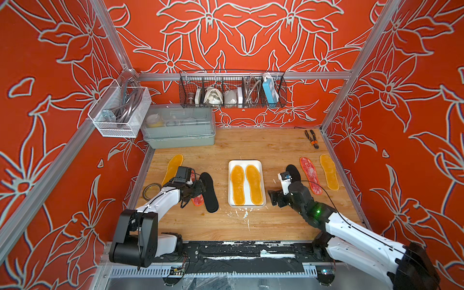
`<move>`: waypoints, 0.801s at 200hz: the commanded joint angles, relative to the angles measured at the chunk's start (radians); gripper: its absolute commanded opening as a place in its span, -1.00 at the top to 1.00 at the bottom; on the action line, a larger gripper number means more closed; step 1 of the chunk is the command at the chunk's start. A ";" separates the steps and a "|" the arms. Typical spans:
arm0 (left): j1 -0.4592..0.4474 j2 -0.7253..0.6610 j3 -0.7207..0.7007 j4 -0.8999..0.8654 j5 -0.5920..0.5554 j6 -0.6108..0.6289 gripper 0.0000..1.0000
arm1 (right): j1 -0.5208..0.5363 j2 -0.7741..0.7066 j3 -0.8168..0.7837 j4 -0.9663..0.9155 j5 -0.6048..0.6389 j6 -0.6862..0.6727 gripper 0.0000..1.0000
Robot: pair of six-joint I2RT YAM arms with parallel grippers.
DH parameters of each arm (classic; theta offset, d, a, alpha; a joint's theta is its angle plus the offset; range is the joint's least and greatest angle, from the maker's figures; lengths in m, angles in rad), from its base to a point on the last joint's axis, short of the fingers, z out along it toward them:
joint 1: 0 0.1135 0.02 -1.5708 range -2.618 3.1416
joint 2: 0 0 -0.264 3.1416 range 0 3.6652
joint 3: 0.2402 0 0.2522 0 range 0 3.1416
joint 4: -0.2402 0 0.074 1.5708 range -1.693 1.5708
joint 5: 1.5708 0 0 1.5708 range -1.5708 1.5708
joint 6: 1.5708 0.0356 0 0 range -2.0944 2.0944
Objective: Put the insoles into the storage box
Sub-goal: Adjust the insole at the center of the board.
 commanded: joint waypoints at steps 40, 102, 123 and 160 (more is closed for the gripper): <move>0.040 -0.154 -0.027 -0.094 -0.149 -0.026 -0.54 | 0.003 -0.019 -0.023 -0.003 0.022 0.012 -0.86; -0.007 -0.338 -0.044 -0.078 -0.074 0.003 -0.41 | 0.003 0.022 -0.012 0.009 0.015 0.005 -0.84; -0.076 -0.337 -0.030 -0.088 -0.093 -0.016 -0.34 | 0.003 0.030 -0.010 0.016 0.009 0.000 -0.84; -0.122 -0.230 -0.048 -0.023 -0.076 -0.052 -0.36 | 0.004 0.046 -0.006 0.021 -0.005 -0.004 -0.83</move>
